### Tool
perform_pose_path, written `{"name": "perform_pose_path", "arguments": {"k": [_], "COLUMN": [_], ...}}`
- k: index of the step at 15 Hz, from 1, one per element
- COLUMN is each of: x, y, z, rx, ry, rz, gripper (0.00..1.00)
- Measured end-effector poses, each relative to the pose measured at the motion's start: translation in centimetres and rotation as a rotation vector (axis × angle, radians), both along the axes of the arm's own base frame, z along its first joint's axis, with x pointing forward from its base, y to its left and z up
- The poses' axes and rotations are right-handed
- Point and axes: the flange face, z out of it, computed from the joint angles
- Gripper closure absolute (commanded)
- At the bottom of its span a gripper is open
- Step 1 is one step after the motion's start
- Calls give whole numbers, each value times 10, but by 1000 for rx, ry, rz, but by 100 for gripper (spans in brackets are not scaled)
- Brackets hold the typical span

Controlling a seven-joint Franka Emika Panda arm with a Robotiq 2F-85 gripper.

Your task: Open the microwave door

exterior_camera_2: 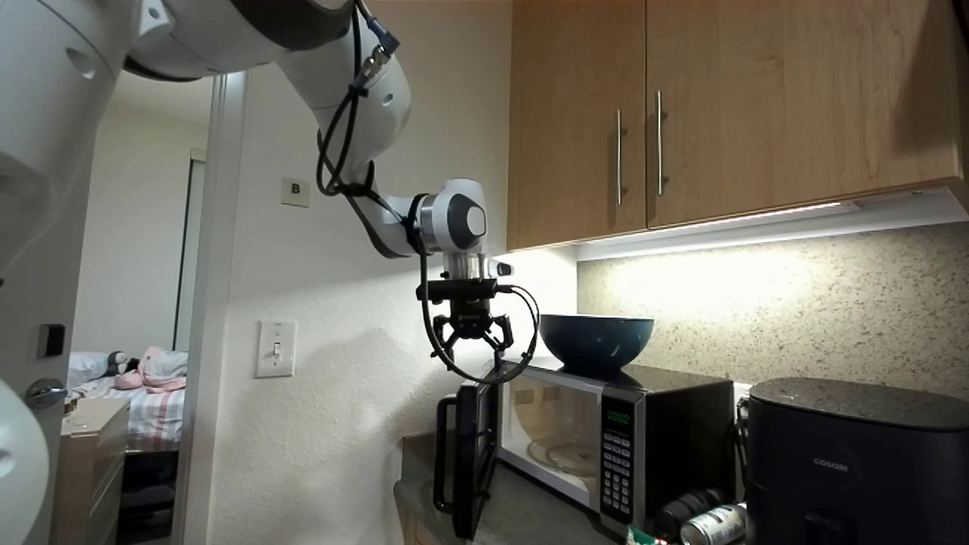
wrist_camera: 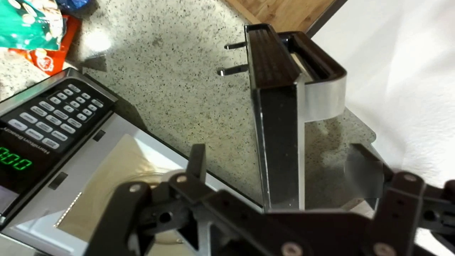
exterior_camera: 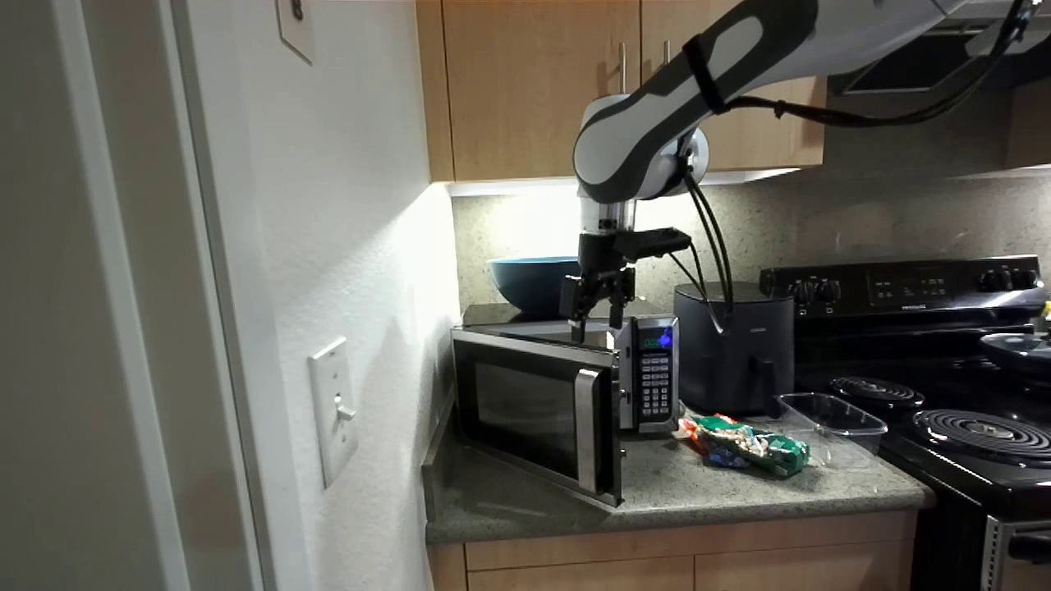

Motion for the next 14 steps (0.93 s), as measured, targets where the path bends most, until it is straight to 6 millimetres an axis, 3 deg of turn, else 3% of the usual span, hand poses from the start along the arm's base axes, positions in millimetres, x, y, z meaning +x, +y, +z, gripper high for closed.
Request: {"name": "perform_pose_path", "arguments": {"k": [3, 6, 9, 14], "x": [-9, -9, -4, 7], "y": [-15, -38, -54, -58], "z": [28, 39, 25, -27], "rx": [12, -5, -52, -116], "ry": [-60, -140, -156, -80], "rz": [-29, -93, -146, -164], "gripper": [0, 0, 0, 0]}}
